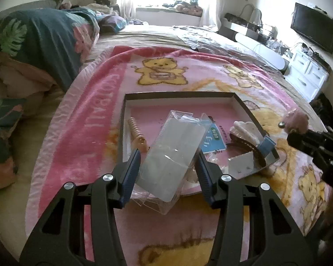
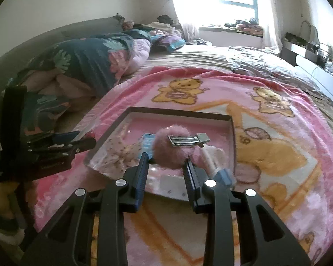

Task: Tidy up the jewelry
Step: 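Carry the packet and pink pom-pom clip over the box with both tools, then open both tools to drop the packet and pink clip into the box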

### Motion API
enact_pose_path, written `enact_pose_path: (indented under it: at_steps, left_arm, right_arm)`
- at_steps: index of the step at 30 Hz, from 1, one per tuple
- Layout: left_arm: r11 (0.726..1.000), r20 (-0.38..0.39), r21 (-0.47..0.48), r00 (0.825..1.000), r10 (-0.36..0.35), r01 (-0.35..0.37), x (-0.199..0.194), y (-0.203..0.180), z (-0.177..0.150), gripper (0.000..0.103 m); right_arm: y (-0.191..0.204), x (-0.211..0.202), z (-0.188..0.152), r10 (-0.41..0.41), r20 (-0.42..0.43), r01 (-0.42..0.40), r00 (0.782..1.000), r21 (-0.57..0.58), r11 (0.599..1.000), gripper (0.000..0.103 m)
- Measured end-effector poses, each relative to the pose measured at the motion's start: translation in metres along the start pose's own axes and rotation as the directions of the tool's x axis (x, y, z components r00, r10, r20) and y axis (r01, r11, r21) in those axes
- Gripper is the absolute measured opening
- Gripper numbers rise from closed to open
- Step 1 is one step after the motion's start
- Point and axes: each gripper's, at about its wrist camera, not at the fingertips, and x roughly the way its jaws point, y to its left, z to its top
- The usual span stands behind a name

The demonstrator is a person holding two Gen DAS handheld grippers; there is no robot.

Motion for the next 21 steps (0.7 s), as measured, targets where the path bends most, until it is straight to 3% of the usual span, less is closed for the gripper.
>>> enact_pose_path:
  at_steps: [12,21]
  left_arm:
    - [1.000,-0.058,-0.005,0.998,0.010,-0.010,0.039,0.000,0.001,0.041]
    - [0.999,-0.095,-0.023,0.995,0.023,-0.025,0.057,0.008,-0.007,0.042]
  right_arm:
    - [-0.014,0.043,-0.009,-0.026,-0.085,0.026,0.996,0.002,1.000,0.030]
    - [0.007,0.073,-0.023,0.012,-0.159,-0.020,0.987,-0.045,0.999,0.030]
